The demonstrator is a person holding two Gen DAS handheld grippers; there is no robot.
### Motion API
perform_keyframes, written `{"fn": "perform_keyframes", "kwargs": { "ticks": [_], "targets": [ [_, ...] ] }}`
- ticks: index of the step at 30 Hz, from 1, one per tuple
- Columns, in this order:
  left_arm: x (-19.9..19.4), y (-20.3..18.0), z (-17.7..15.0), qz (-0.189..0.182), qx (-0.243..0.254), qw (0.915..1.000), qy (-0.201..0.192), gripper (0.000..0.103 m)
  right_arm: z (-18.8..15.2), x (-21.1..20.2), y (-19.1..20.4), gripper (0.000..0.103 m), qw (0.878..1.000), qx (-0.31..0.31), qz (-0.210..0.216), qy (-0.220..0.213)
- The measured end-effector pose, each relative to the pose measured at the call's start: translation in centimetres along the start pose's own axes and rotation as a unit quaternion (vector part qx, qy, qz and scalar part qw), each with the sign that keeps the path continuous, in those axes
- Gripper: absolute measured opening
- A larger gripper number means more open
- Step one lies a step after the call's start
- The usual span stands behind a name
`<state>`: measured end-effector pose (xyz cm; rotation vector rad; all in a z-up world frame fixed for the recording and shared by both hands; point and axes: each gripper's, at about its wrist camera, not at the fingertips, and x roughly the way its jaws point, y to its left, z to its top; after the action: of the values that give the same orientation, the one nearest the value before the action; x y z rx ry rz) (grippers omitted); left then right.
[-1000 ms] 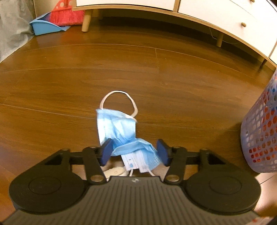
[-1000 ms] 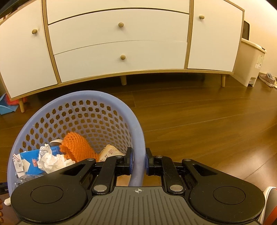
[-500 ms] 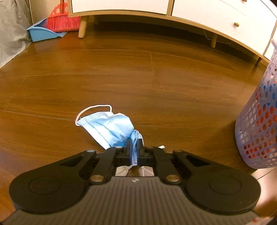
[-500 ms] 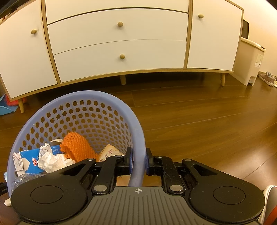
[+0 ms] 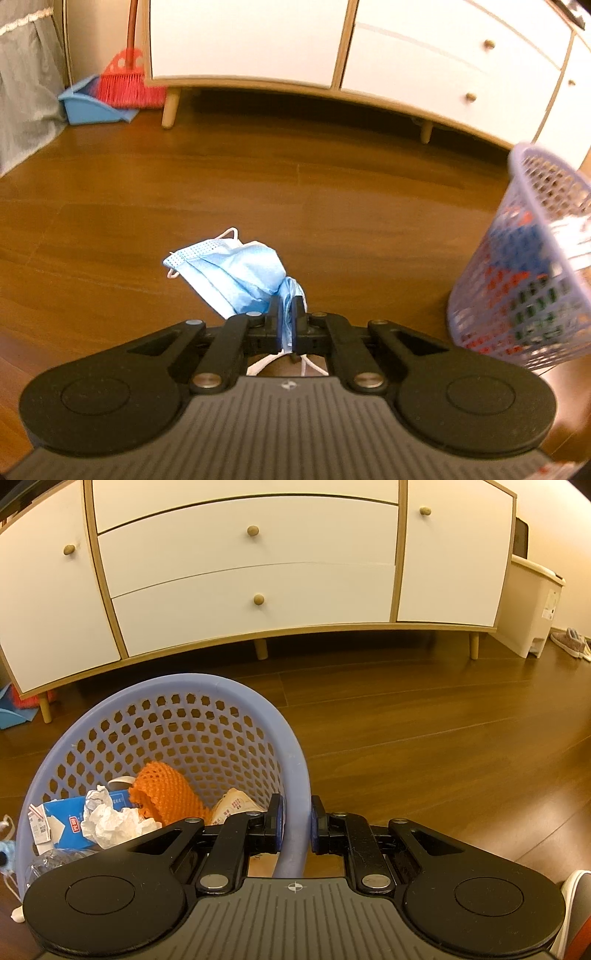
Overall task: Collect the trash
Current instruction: 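Lift the face mask and carry it over the wastebasket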
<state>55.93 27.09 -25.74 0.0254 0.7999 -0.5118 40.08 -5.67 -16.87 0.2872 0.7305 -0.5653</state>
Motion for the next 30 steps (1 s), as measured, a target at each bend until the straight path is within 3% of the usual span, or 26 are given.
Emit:
{"fn": "perform_keyframes", "kwargs": {
  "ticks": [15, 30],
  "targets": [
    [-7.8, -5.0, 3.6, -0.067, 0.049, 0.9944, -0.065, 0.002, 0.1, -0.1, -0.3, 0.01, 1.0, 0.0, 0.011, 0.0],
    [-11.1, -12.9, 6.4, -0.17, 0.113, 0.9732, -0.106, 0.002, 0.6, -0.2, -0.3, 0.01, 1.0, -0.014, 0.026, -0.003]
  ]
}}
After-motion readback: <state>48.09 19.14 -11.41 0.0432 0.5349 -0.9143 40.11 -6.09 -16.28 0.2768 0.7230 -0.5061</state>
